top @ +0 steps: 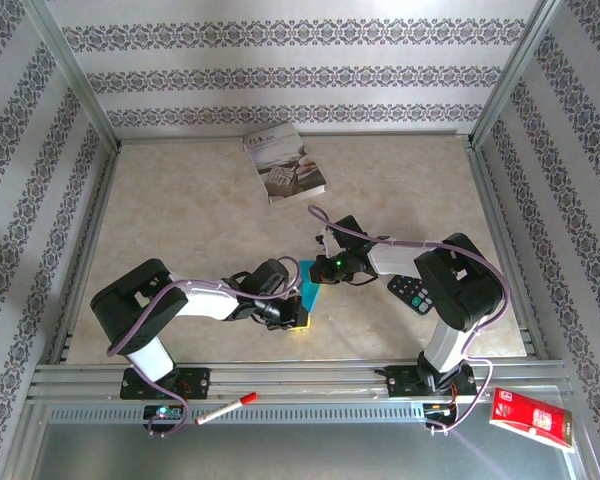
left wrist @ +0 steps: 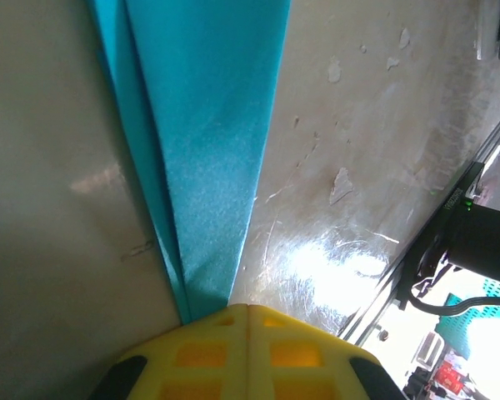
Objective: Fold a paper plane with a square sheet of paper (pick it up from the middle)
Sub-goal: Perform the fifth fold on the wing at the bottom-center of the table.
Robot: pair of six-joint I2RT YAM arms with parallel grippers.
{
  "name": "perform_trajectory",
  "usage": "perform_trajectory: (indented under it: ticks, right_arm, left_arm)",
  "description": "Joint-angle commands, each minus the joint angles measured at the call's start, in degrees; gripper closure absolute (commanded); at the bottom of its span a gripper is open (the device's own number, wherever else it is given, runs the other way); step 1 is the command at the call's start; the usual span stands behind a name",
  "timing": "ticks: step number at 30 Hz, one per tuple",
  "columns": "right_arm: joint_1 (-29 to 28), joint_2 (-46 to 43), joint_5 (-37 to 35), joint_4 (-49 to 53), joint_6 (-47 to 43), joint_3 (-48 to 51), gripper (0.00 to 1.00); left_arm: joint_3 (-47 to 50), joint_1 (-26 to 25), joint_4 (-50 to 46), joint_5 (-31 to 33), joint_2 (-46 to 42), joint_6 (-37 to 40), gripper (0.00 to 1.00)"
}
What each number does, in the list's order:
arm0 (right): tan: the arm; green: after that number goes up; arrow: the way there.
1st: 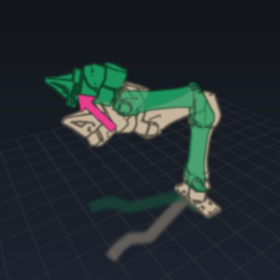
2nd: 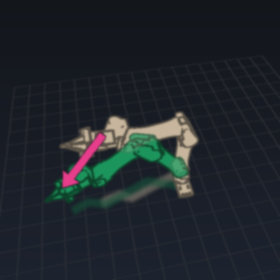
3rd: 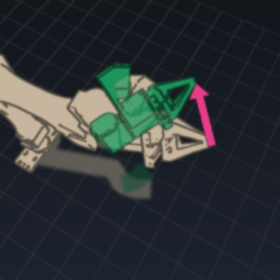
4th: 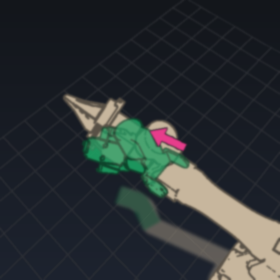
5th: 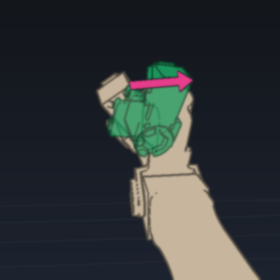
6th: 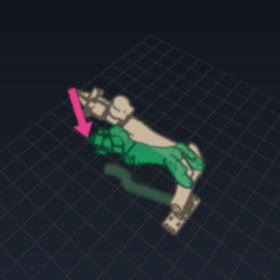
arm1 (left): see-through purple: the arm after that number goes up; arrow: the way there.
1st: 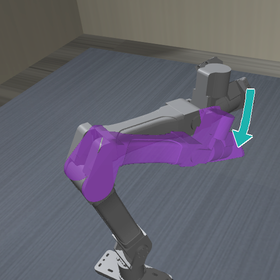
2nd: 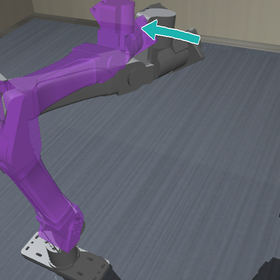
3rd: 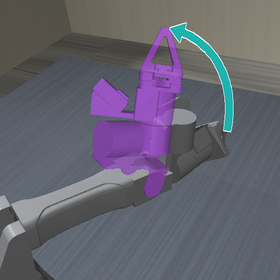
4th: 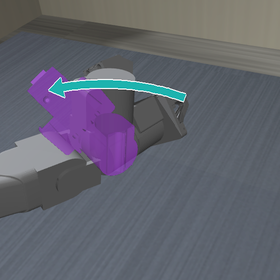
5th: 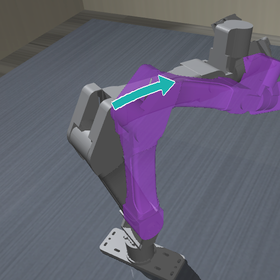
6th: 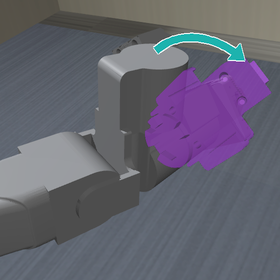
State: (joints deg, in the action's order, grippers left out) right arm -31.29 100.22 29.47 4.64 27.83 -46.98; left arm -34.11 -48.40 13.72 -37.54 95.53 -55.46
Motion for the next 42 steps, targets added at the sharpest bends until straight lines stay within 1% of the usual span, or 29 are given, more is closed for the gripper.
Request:
perform_trajectory:
  ticks: [1, 8, 14, 17, 21, 26, 33, 42]
  right_arm:
    - [-0.35, 2.52, -5.83, 3.95, 0.43, 2.39, 0.98]
    - [-0.31, 2.26, -6.29, 4.33, 0.4, 2.43, 0.98]
    - [-0.35, 2.56, -6.53, 4.41, 0.55, 2.55, 0.98]
    - [-0.35, 2.69, -6.47, 4.32, 0.64, 2.6, 0.98]
    - [-0.35, 2.56, -6.38, 4.06, 0.69, 2.69, 0.98]
    - [-0.37, 2.61, -6.17, 3.99, 0.73, 2.53, 0.98]
    - [-0.26, 2.83, -6.0, 4.32, 0.46, 2.06, 0.98]
    - [-0.26, 2.87, -6.11, 4.3, 0.5, 1.98, 0.98]
  left_arm:
    - [2.96, -2.3, -5.45, -2.19, 0.36, 0.99, 0.98]
    - [4.2, -3.18, -8.59, -1.99, -1.53, 1.21, 0.99]
    - [2.13, -3.32, -12.29, -2.78, -5.39, 3.21, 0.98]
    - [0.51, -2.79, -11.48, -2.76, -8.17, 3.78, 0.97]
    - [-0.07, -0.15, -7.92, -0.35, -10.31, 2.05, 0.97]
    - [-2.33, 1.9, -5.49, 1.45, -7.8, 1.63, 0.97]
    - [-4.5, 3.3, -5.36, 0.71, -2.05, 3.16, 0.98]
    - [-2.37, 3.4, -4.84, -0.17, 1.62, 3.55, 0.98]
